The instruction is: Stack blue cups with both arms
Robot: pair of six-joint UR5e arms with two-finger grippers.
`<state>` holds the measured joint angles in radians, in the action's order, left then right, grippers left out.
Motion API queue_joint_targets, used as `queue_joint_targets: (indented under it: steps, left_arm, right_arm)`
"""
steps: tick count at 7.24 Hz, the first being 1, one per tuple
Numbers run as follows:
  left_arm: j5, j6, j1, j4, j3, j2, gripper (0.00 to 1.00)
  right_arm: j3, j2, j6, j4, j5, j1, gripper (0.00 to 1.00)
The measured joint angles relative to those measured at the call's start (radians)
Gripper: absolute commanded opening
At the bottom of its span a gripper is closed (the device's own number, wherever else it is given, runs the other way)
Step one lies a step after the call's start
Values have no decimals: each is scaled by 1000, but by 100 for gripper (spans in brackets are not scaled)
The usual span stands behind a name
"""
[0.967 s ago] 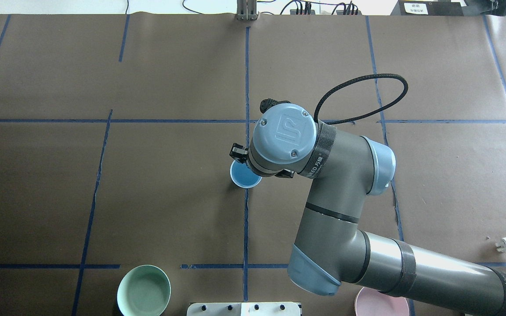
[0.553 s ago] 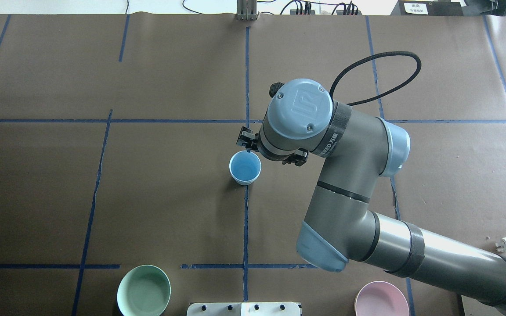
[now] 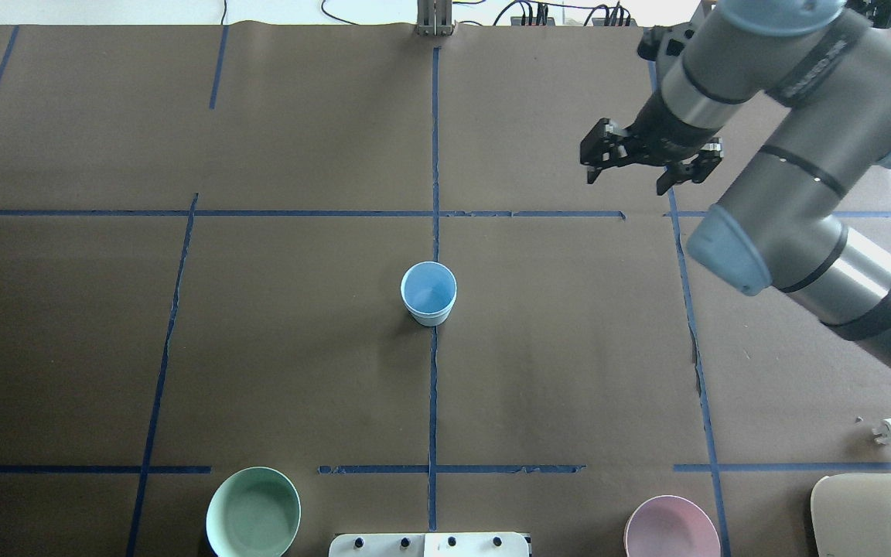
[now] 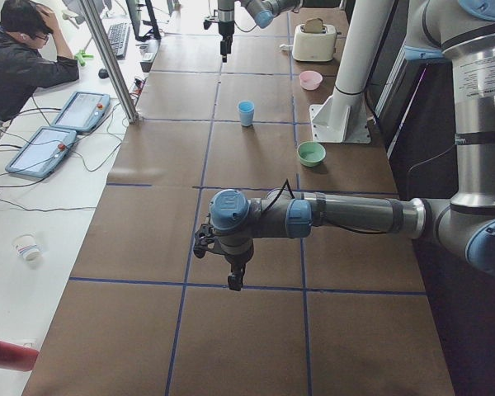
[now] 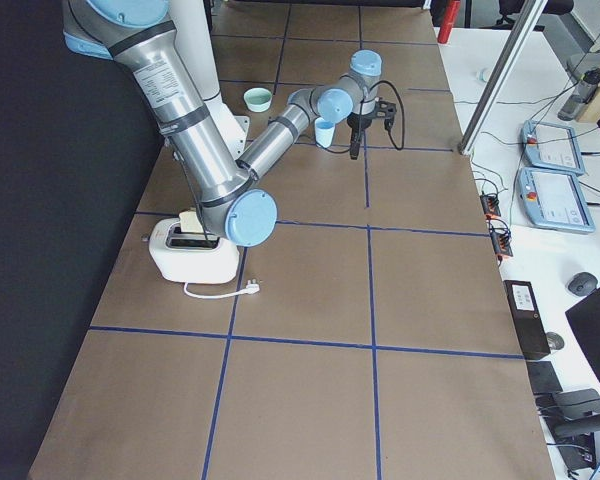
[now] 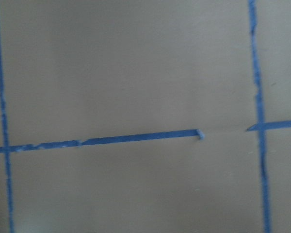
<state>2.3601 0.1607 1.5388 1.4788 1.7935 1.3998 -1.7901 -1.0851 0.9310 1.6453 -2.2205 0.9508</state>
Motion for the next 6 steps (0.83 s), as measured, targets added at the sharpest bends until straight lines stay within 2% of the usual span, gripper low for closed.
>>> queue_joint_targets:
  steps: [4,6]
  left_arm:
    - [-6,0,3,-8,-30,-7,100]
    - [-6,1,3,-6,-28,-8,100]
  right_arm:
    - [2,-365,-764,-1,-114,341,100]
    - [0,-530,-992,-7,-136,464,100]
